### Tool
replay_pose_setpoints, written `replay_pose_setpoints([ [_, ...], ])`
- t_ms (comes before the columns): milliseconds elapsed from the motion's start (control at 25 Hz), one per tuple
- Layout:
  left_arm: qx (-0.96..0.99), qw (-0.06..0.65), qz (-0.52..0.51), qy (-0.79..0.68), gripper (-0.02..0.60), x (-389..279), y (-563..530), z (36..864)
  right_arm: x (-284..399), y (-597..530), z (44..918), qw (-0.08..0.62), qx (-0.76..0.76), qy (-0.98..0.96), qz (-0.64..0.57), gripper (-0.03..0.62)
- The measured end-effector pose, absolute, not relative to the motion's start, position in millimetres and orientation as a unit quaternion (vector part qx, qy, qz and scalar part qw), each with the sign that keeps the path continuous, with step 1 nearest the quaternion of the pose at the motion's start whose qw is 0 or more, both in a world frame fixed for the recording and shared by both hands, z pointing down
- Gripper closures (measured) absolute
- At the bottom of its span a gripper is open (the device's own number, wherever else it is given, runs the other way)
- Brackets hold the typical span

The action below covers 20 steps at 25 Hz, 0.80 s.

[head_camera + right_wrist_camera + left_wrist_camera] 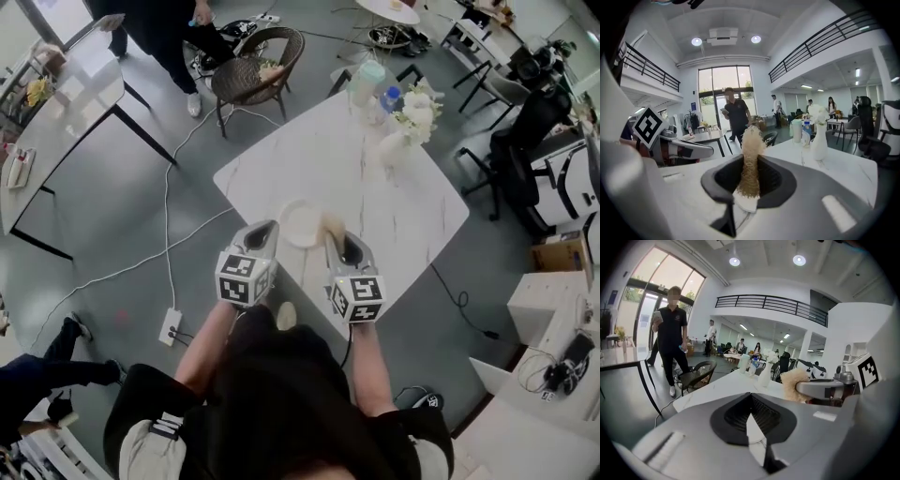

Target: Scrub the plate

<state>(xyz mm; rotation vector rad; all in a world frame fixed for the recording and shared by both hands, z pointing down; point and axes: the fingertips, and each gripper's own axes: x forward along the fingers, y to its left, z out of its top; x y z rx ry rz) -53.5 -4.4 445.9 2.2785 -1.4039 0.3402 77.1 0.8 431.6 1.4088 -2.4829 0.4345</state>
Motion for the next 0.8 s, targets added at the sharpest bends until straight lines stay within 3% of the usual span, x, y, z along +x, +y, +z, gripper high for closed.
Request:
replay_pose_setpoints([
  [320,0.835,0.161,0.091,-0.518,0.575,-56.3,32.8,387.1,85.8,39.6,371.9,0.083,0.492,-0.862,0.085,0.519],
  [800,0.832,0.138,0.080,-0.532,0.575,-65.0,101.8,371.4,110.5,107.4,371.2,0.072,0.505,-0.856,0.081,0.519],
])
